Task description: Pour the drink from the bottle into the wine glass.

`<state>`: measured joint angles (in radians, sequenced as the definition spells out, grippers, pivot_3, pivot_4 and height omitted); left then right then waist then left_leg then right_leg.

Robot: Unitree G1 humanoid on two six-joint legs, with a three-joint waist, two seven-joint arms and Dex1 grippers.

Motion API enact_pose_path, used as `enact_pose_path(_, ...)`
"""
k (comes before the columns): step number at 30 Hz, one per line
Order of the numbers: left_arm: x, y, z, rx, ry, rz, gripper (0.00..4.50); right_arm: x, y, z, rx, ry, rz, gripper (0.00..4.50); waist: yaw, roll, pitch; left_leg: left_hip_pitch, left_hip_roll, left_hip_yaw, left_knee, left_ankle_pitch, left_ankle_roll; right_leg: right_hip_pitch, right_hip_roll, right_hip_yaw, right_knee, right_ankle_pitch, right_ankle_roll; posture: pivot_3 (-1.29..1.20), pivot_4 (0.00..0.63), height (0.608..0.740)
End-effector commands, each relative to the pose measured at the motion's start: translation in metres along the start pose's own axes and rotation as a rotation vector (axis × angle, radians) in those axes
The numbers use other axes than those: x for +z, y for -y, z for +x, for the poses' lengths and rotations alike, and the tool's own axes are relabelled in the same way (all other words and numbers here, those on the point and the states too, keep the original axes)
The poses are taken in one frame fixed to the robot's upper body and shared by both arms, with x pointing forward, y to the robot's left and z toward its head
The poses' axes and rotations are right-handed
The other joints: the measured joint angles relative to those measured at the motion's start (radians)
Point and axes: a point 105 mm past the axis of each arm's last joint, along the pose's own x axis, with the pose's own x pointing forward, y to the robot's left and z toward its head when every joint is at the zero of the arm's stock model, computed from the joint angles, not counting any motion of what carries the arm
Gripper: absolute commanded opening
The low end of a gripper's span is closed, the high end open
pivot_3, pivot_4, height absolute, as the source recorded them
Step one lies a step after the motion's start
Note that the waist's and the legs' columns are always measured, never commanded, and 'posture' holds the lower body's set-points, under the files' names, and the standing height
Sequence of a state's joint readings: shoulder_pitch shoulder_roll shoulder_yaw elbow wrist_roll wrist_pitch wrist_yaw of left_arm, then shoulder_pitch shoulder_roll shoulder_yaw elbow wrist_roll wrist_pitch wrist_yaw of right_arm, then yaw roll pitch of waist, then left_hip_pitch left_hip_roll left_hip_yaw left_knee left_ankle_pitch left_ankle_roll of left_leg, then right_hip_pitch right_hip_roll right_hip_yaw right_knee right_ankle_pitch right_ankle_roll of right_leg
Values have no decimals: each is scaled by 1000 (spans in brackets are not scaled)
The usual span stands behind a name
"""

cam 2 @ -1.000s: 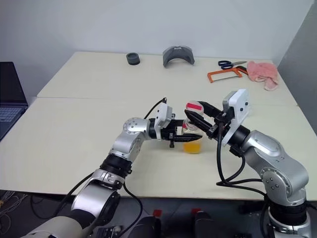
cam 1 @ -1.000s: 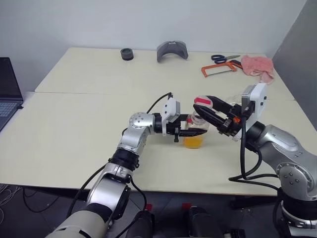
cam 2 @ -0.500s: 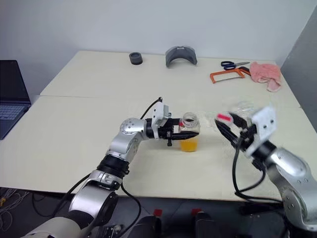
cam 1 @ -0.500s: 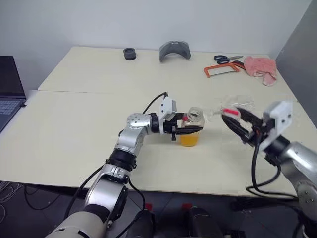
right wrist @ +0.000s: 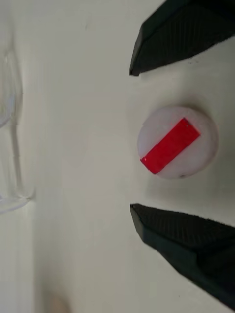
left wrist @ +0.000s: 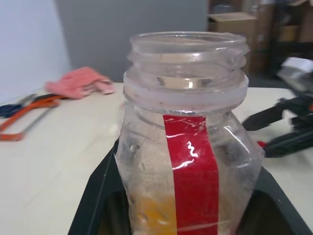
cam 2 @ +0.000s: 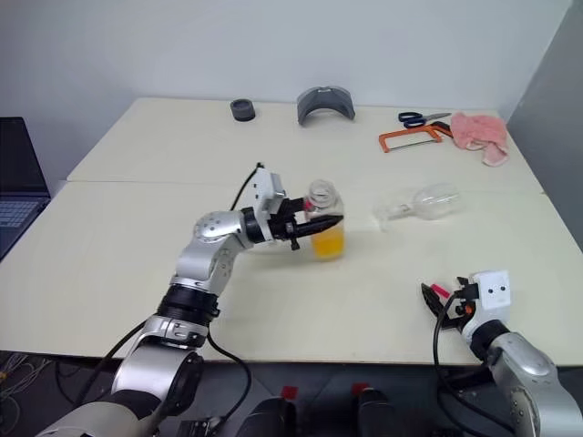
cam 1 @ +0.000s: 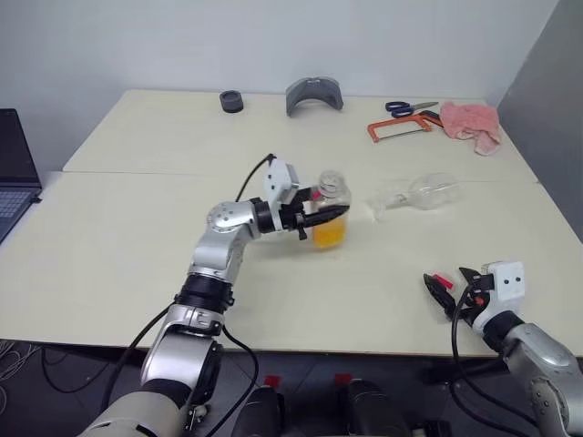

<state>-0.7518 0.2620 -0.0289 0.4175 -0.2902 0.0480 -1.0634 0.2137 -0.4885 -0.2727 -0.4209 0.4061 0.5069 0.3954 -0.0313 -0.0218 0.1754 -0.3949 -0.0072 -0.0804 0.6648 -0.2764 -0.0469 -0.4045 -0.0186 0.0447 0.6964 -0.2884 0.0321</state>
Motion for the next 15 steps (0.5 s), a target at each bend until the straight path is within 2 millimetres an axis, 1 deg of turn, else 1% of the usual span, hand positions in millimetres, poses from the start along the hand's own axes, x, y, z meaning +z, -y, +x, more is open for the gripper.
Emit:
enact_pose_path(1,19,-26,-16,172,36,74,1736,32,-3,-6,63,86,-153,4500,0,0,0,0,0,0,0,0,0,0,0,0,0,0,0,0,150,740)
enact_pose_path(2,19,-36,-24,243,27,85,1736,43,-10,-6,109,107,-189,4500,-1,0,0,0,0,0,0,0,0,0,0,0,0,0,0,0,150,740)
enact_pose_path(4,19,-57,-41,395,13,97,1734,66,-35,-2,243,165,-226,4500,-6,0,0,0,0,0,0,0,0,0,0,0,0,0,0,0,150,740)
enact_pose_path(7,14,-87,-74,636,-17,94,1734,96,-87,11,473,237,-231,4500,-20,0,0,2,2,-1,0,0,0,0,2,1,0,0,0,0,150,740)
enact_pose_path(10,8,-103,-96,779,-38,84,1734,112,-119,25,597,263,-245,4500,-18,-1,0,1,2,-3,0,0,0,0,2,-2,0,0,0,0,150,740)
enact_pose_path(11,6,-107,-103,818,-36,70,1734,119,-130,33,628,274,-239,4500,-16,-1,0,0,2,-3,0,0,0,0,1,-3,0,0,0,0,150,740)
enact_pose_path(15,5,-120,-121,928,-25,57,1733,138,-167,64,679,296,-243,4500,-12,-2,1,-3,1,-5,1,1,-1,-2,-3,-3,0,0,0,0,150,740)
